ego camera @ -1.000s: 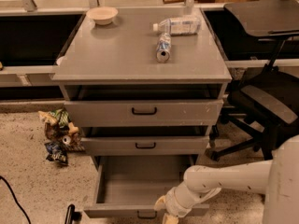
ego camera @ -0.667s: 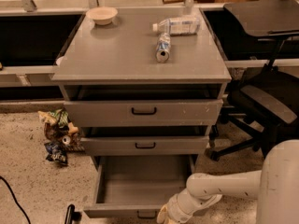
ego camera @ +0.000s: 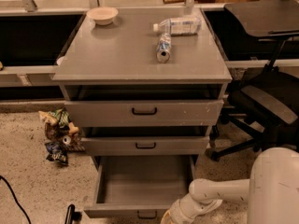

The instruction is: Close bottom drawer

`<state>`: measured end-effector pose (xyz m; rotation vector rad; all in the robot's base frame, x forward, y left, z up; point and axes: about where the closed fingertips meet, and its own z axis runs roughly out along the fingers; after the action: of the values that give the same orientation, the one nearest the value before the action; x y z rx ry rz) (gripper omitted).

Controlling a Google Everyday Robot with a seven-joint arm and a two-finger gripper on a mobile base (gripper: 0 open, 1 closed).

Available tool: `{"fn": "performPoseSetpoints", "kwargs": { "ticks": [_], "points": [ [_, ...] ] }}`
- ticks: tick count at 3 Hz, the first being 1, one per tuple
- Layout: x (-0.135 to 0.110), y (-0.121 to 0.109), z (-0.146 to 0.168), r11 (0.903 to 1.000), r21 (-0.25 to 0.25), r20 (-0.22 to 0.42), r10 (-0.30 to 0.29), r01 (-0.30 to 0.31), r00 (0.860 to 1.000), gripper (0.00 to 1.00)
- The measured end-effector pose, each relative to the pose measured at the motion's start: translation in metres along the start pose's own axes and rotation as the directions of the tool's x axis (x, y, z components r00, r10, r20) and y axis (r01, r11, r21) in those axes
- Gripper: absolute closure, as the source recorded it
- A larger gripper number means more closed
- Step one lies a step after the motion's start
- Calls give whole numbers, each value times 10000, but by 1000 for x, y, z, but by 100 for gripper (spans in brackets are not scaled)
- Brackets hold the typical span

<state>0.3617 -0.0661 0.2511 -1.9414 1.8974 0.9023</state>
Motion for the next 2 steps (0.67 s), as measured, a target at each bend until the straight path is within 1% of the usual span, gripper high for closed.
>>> {"fn": "performPoseSetpoints", "kwargs": {
  "ticks": [1,2],
  "points": [
    [0,0,0,10000,2,-6,0,0,10000,100],
    [25,-5,4,9998,181,-474,-3,11,9989,100]
  ]
}}
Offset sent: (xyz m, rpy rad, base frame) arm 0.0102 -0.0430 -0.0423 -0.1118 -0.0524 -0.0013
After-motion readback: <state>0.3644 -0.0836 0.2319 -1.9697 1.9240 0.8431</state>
